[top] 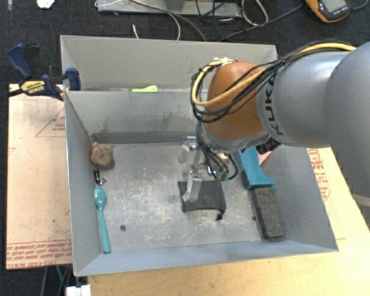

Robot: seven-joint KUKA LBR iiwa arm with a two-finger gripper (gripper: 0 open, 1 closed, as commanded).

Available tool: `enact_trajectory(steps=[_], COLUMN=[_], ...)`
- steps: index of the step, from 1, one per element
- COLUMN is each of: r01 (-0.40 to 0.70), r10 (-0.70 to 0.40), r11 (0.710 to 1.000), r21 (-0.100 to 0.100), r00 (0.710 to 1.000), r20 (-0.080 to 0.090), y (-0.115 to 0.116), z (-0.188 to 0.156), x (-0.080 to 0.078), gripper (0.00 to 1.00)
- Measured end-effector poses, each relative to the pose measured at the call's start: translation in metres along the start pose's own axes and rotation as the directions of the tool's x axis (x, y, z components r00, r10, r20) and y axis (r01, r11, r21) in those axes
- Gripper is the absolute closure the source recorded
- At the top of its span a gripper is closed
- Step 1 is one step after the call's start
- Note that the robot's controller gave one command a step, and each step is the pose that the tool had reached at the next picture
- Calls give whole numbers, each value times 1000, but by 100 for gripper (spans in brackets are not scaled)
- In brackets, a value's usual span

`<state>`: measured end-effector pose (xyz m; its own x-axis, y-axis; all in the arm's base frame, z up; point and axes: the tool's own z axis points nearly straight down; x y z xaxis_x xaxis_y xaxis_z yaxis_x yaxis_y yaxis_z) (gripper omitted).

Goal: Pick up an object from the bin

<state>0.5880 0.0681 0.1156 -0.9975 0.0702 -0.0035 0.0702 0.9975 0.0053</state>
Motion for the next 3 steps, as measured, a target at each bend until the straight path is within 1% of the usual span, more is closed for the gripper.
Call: enact_trajectory(steps=[1,2,3], r01=[160,34,254], r10=[-160,-34,-254], r11=[987,999,967], r21=[-1,0,-3], r00=[987,999,967], r20=[2,0,17], y=[-26,-64,-112], z=[8,28,43], x=[-2,0,24], gripper=[0,0,100])
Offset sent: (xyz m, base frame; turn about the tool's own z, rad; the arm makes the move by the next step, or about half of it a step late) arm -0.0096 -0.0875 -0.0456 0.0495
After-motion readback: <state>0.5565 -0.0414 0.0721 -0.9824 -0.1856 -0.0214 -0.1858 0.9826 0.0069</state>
